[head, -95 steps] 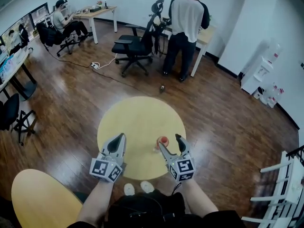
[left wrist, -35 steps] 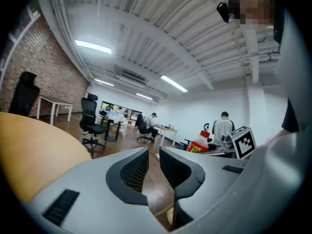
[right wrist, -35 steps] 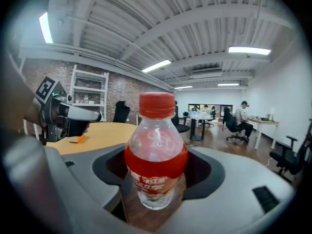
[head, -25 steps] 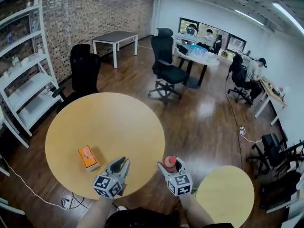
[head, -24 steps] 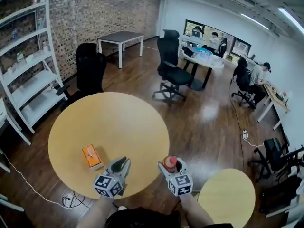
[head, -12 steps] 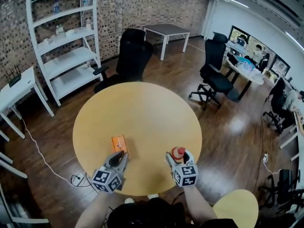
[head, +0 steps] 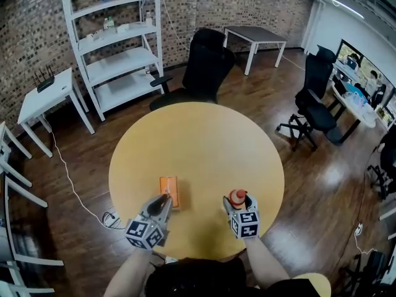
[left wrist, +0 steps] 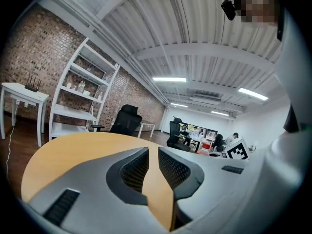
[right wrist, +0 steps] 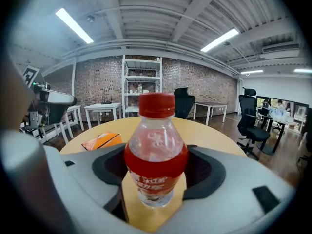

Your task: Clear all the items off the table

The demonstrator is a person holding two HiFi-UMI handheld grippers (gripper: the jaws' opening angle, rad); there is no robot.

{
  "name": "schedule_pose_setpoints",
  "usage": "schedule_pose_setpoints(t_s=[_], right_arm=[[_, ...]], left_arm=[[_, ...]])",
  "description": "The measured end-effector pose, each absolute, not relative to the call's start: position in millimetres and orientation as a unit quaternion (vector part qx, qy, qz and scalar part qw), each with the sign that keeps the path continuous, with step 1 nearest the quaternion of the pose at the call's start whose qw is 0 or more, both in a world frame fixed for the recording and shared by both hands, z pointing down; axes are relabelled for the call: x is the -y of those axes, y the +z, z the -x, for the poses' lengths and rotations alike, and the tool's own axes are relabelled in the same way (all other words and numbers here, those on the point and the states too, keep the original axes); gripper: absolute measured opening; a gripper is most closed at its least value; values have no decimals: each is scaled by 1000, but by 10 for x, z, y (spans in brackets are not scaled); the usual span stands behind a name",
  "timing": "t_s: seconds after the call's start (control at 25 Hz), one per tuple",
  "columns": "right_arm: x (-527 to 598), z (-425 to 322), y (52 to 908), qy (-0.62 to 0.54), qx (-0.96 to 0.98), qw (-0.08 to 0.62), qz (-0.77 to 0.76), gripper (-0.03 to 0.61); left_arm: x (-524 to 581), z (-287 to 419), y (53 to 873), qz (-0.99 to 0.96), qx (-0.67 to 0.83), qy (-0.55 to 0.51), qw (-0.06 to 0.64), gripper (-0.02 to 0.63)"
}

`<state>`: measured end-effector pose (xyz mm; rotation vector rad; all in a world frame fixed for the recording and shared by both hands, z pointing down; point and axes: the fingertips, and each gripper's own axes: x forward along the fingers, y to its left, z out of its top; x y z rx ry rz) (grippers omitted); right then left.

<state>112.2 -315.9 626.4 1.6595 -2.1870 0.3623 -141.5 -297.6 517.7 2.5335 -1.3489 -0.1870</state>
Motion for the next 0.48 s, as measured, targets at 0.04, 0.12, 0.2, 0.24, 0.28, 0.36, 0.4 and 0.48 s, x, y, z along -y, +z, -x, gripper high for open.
schedule_pose_setpoints(t_s=[0.04,0.12,0.2,0.24,0.28,0.36,0.4,0.48], right_arm=[[3198,-1116,6304,130,777,186,-587,323],[3254,-1109,6374,133,778,186,-585,324],[3260,-1081,6441,135,782,187,-579,325],[3252,-1063,6471,138,784,187,-576,325],[3244,-1046,6495,141,786,186,-573,327],[3234,-1010,6503,142,789,179,-570,328],[3232,-987,6494,138,792,178,-568,330],[3229,-939,6484,129,796,182,-562,331]], left_arm=[[2989,1439,5207,-870,470,-61,135,46],[2999,1468,5278,-864,480,-53,140,46],[2994,1481,5344,-860,487,-44,146,46],[2991,1485,5371,-858,490,-40,149,46],[2988,1486,5394,-857,491,-37,153,46],[2985,1482,5427,-856,492,-32,158,46],[2990,1474,5438,-856,491,-29,159,46],[3010,1444,5456,-858,488,-25,161,46]])
